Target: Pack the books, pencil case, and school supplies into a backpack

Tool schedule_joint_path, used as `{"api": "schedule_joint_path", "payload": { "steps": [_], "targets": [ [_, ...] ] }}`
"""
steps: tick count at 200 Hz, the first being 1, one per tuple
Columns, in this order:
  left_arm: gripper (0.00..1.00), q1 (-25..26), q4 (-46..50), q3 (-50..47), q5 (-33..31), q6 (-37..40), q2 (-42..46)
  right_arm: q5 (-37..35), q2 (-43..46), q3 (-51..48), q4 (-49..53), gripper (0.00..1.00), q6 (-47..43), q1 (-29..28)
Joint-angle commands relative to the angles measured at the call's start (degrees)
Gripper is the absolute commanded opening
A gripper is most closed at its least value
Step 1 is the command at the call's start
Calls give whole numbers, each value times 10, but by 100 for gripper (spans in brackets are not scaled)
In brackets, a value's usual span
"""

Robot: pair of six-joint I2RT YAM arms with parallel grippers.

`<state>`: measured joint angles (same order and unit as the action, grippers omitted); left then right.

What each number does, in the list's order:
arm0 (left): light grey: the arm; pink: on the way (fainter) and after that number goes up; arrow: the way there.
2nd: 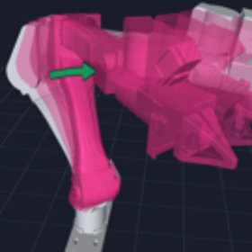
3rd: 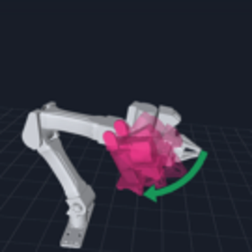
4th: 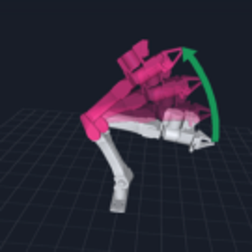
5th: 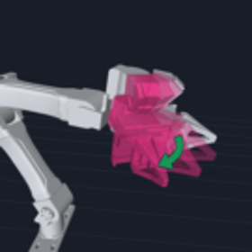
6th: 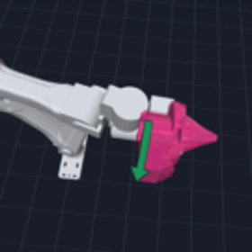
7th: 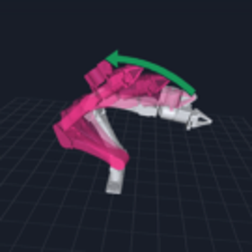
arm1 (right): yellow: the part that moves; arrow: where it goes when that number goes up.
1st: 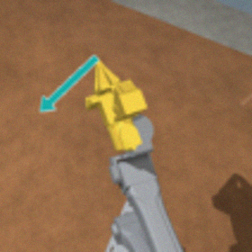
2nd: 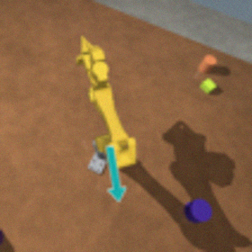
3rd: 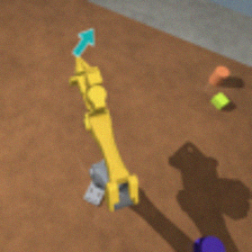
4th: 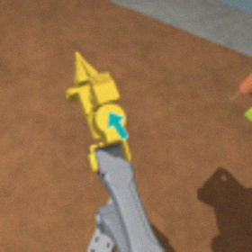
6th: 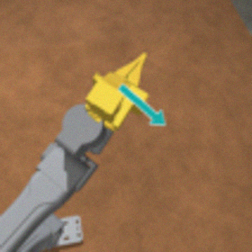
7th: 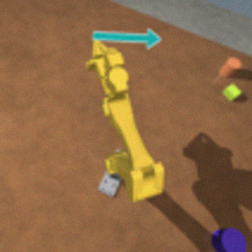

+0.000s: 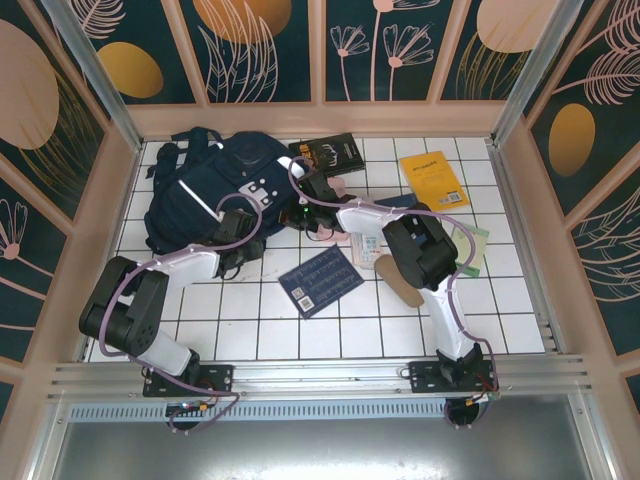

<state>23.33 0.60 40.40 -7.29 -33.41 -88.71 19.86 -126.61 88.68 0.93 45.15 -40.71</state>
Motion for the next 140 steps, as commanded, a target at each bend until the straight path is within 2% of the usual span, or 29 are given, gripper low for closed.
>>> {"api": "schedule_joint_path", "payload": {
  "steps": [1,83,140],
  "targets": [
    [40,24,-39,13,-3,35,-3,12,-14,20,3,0,2,6],
    [39,38,-9,72,-41,45,-92,15,-15,22,6,0,2,6],
    [34,45,12,93,-57,47,-165,16,-12,21,4,0,5,8]
  ]
}}
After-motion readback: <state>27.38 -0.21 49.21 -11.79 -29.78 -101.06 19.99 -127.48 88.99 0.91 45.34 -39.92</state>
